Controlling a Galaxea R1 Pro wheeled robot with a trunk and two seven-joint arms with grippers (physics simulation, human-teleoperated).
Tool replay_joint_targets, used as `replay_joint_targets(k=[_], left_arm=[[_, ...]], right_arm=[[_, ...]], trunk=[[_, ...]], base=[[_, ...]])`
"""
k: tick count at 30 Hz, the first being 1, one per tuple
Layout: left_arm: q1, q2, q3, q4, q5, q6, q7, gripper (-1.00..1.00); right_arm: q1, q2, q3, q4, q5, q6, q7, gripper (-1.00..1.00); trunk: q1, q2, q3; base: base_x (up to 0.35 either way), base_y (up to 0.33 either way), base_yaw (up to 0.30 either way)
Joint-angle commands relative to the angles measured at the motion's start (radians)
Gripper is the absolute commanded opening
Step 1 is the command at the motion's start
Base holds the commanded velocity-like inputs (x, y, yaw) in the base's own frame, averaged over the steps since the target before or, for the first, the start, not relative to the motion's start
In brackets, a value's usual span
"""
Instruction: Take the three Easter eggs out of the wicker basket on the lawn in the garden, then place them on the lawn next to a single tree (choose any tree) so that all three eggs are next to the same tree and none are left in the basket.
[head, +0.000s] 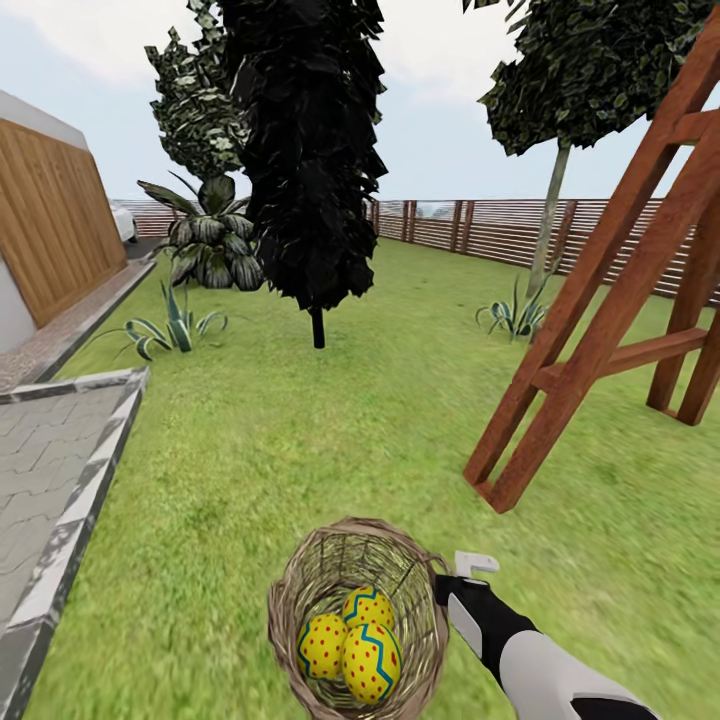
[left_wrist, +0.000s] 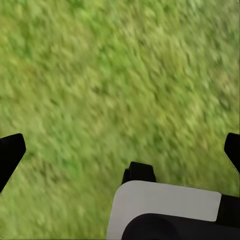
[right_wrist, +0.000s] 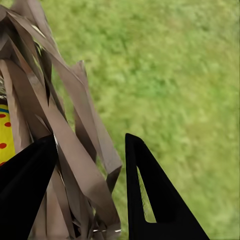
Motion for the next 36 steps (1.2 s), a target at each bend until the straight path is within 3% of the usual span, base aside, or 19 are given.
replay_joint_targets(k=[1,21,36], left_arm=[[0.000,0.000,0.003,-0.003,0.005,0.006,-0.005,1.00],[0.001,0.000,0.002,-0.003,0.005,-0.009,-0.005,1.00],[0.001,0.000,0.002,-0.002,0.004,-0.009,-0.005,1.00]], right_arm=[[0.000,0.001,-0.009,-0.002,-0.005,0.003,0.000,-1.00],[0.000,0.001,-0.009,-0.002,-0.005,0.003,0.000,-1.00],[0.000,0.001,-0.009,-0.002,-0.005,0.003,0.001,-1.00]], trunk=[[0.001,0.000,-0.001],[0.001,0.000,0.000],[0.001,0.000,0.000]], base=[[0.331,0.144,-0.024],[0.331,0.144,-0.119],[0.331,0.144,-0.008]])
